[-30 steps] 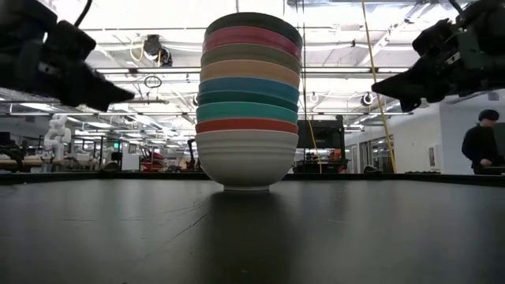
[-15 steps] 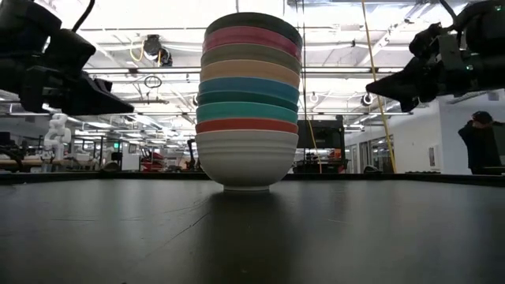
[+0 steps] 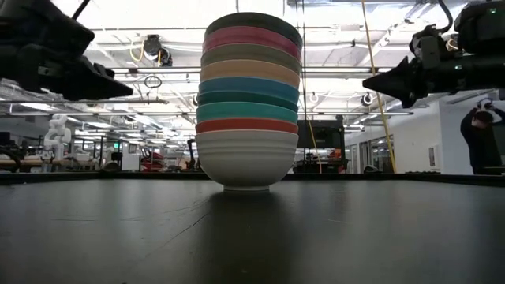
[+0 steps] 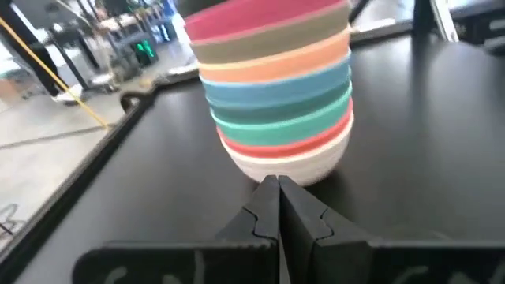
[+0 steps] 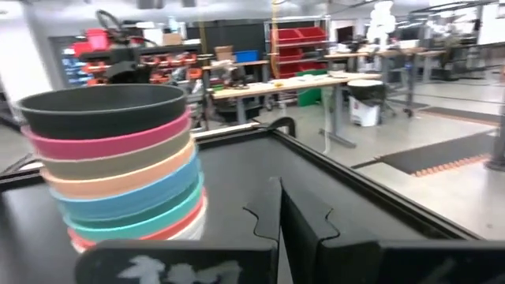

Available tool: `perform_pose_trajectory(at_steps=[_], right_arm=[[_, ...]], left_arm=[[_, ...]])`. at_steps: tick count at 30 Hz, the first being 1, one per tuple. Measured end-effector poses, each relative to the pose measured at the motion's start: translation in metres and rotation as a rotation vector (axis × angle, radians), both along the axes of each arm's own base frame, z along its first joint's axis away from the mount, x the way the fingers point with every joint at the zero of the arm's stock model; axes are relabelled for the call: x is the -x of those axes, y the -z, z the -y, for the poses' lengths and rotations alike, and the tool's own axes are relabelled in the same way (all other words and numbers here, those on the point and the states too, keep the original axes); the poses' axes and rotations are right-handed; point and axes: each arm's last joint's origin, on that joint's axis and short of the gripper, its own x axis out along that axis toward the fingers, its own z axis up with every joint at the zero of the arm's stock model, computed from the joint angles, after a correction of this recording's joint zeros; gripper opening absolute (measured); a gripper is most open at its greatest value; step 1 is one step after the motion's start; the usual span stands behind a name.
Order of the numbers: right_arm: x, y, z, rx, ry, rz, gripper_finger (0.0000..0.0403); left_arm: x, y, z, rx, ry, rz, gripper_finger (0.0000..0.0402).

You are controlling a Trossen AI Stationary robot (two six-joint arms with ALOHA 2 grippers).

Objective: Nest bowls inside each other
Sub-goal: Return to Home Position

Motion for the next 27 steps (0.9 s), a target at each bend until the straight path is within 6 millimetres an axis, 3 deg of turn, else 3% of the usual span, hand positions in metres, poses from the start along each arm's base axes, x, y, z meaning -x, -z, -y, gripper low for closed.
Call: perform_pose_trajectory(at_steps=[5, 12, 18, 27], right_arm=[[0.000, -0.001, -0.001, 0.002, -0.061, 0.004, 0.0000], [0.000, -0.002, 0.000, 0.008, -0.055, -0.003, 0.0000], [0.001, 0.009, 0.002, -0.030, -0.041, -0.104, 0.0000], [0.001, 0.019, -0.002, -0.010, -0.151, -0.220, 0.0000]], left_arm=[[0.000, -0.005, 0.000, 0.001, 0.003, -0.021, 0.0002], [0.003, 0.014, 0.001, 0.026, 0.015, -0.071, 0.0002], [0.005, 0.021, 0.001, 0.071, 0.020, -0.067, 0.0002], [0.005, 0.023, 0.004, 0.032, 0.114, -0.081, 0.0004]])
